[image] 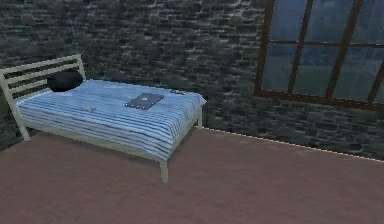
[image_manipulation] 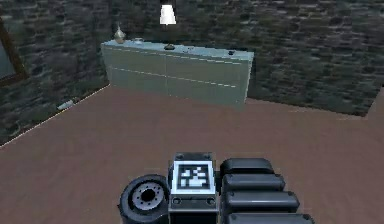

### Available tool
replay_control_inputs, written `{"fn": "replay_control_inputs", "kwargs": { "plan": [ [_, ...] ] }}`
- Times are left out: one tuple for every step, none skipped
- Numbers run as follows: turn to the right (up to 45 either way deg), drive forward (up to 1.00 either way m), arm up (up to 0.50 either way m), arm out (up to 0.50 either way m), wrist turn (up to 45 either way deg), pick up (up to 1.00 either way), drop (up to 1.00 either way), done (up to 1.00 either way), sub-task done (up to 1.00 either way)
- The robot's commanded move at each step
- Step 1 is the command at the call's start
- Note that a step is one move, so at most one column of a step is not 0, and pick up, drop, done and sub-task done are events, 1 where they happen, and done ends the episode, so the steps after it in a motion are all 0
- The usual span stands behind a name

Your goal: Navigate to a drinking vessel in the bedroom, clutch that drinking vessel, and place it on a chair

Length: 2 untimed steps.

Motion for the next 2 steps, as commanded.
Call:
{"fn": "replay_control_inputs", "kwargs": {
  "plan": [
    [0.0,0.75,0.0,0.0,0.0,0.0,0.0,0.0,0.0],
    [-45.0,0.0,0.0,0.0,0.0,0.0,0.0,0.0,0.0]
  ]
}}
